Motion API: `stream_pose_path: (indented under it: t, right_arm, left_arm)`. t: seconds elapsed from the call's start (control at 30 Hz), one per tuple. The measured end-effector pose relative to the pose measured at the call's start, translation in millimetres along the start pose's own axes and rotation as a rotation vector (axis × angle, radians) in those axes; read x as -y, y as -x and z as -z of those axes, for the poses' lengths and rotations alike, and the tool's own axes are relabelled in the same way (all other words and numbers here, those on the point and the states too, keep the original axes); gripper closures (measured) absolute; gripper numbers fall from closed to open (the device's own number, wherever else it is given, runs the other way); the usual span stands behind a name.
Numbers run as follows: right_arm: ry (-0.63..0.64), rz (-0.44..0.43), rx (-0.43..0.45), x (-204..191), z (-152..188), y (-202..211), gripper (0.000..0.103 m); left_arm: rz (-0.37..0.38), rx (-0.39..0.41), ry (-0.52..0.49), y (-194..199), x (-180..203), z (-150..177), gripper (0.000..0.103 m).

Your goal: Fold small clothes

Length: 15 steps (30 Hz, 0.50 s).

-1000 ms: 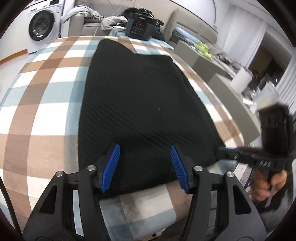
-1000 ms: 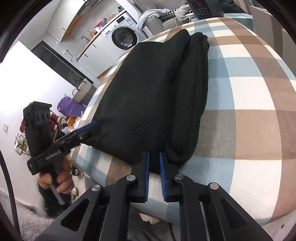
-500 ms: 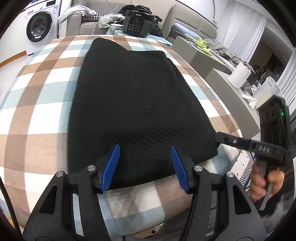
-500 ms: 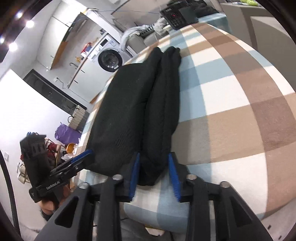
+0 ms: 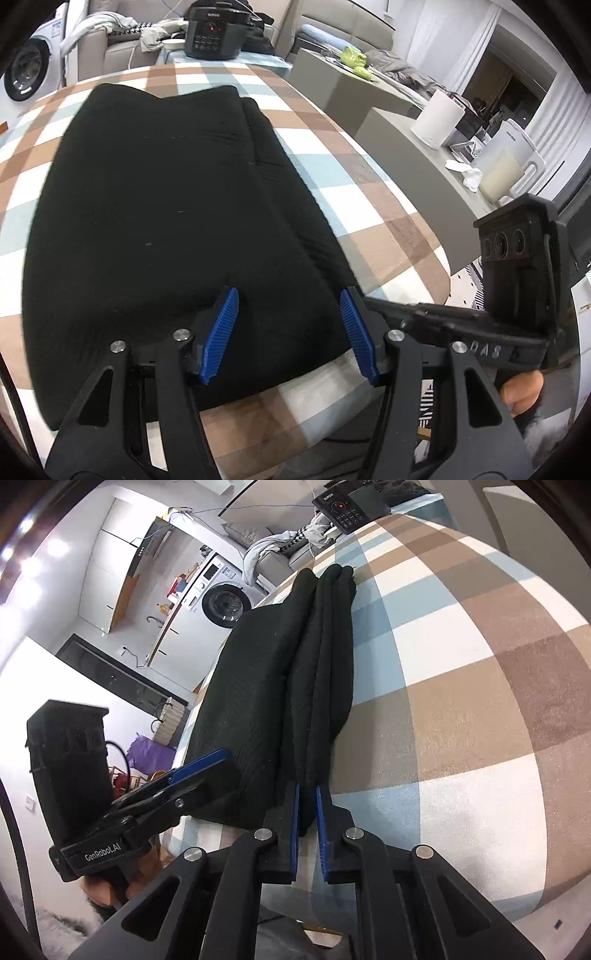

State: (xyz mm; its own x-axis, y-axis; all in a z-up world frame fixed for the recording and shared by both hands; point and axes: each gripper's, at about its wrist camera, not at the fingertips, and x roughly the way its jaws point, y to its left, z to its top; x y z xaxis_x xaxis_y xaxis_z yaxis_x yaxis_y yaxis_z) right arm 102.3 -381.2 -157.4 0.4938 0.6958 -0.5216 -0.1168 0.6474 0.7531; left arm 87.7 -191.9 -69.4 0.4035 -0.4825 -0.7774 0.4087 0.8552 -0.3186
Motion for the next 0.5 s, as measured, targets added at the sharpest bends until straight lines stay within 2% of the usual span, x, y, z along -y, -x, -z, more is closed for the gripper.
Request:
stream_pose_path:
  t: [0.17,0.3,0.33,0.37,0.43,0.47,0.5]
  right_arm:
    - [-0.006,-0.031,0.001,3.5,0.9,-0.8,0.092]
    - [-0.004,-0.043,0.008,3.7,4.0,-1.4,0.091]
    - [0.002,-0.046,0.009,3.1,4.3,-1.7,0.091]
    - [0.007,-0.039,0.015,2.3,5.0,-1.0,0.091]
    - [0.012,-0.047,0.028,1.1,6.1,0.8,0.091]
    - [0.011,-0.047,0.031,0.8,6.2,1.1,0.092]
    - [0.010,-0.052,0.032,0.3,5.7,0.8,0.092]
  left_arm:
    - [-0.054,-0.033,0.026,-16.1,7.0,-10.7,0.048]
    - [-0.107,-0.037,0.010,-23.7,14.5,-16.4,0.048]
    - [-0.122,-0.031,0.004,-25.2,16.0,-16.9,0.051]
    - [-0.144,-0.021,-0.007,-25.8,16.6,-16.7,0.063]
    - [-0.182,-0.010,-0.026,-26.2,15.2,-15.6,0.078]
    - [-0.180,0.003,-0.021,-23.7,12.5,-15.2,0.089]
    - [-0.159,0.012,-0.007,-21.3,9.8,-15.3,0.095]
